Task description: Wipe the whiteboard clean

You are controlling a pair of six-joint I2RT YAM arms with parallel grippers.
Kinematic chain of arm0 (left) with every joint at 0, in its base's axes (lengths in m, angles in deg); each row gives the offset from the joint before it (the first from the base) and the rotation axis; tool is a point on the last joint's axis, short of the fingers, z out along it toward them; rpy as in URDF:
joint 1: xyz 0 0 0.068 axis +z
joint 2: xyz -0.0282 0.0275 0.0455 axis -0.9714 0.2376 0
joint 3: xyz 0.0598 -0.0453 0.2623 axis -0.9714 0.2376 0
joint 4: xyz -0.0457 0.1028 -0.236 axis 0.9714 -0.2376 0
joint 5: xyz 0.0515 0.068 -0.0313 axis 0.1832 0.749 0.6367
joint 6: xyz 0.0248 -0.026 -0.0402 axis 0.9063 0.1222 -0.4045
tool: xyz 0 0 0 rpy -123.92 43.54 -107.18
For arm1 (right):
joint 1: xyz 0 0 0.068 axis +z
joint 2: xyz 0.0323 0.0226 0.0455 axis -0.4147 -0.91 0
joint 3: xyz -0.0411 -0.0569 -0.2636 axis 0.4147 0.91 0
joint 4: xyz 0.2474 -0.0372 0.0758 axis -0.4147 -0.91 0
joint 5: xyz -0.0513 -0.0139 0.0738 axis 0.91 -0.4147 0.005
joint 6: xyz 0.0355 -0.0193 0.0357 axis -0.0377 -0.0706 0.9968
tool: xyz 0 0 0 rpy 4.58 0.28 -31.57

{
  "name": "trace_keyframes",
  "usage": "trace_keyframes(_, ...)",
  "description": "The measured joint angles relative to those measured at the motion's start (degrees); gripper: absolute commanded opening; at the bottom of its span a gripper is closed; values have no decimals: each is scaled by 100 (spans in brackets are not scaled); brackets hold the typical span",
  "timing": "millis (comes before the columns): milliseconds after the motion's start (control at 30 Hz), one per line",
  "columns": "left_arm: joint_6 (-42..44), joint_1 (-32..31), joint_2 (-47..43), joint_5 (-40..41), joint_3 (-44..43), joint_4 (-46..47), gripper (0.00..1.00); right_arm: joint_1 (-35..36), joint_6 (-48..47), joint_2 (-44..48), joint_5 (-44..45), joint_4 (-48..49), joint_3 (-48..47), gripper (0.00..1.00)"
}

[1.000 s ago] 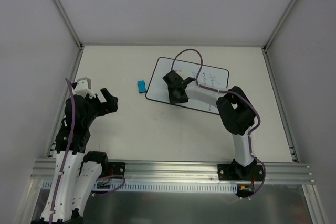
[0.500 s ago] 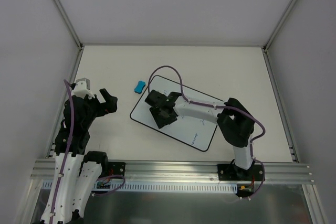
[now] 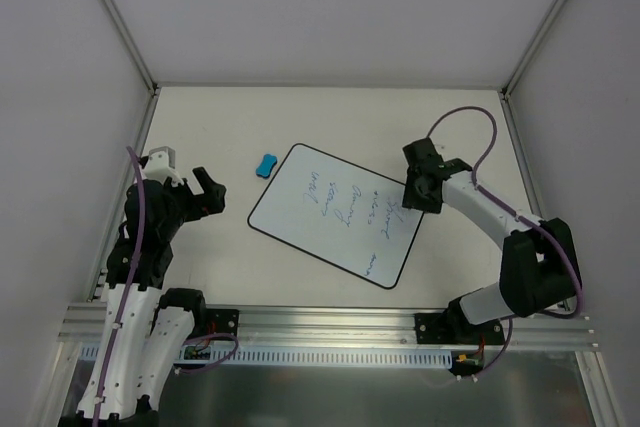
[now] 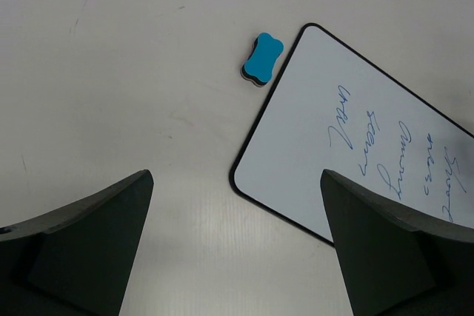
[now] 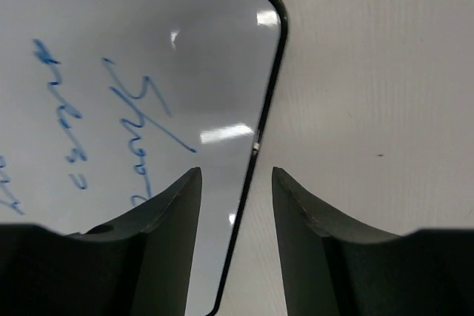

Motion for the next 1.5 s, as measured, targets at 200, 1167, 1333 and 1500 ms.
trace_keyframes(200, 2, 0, 160, -105, 0, 0, 99, -975, 83, -79, -487, 197, 645, 41)
trace_keyframes(1167, 35, -35, 2430, -619, -1045, 33, 99, -890, 361, -1047, -2111, 1873, 529, 31)
trace_keyframes(1333, 258, -195, 3775, -667, -1956, 74, 99, -833, 345, -1003, -2144, 1862, 533, 38)
trace_keyframes(1500, 678, -254, 5206, -643, -2806, 186, 99, -833, 221, -682, -2144, 1849, 619, 49)
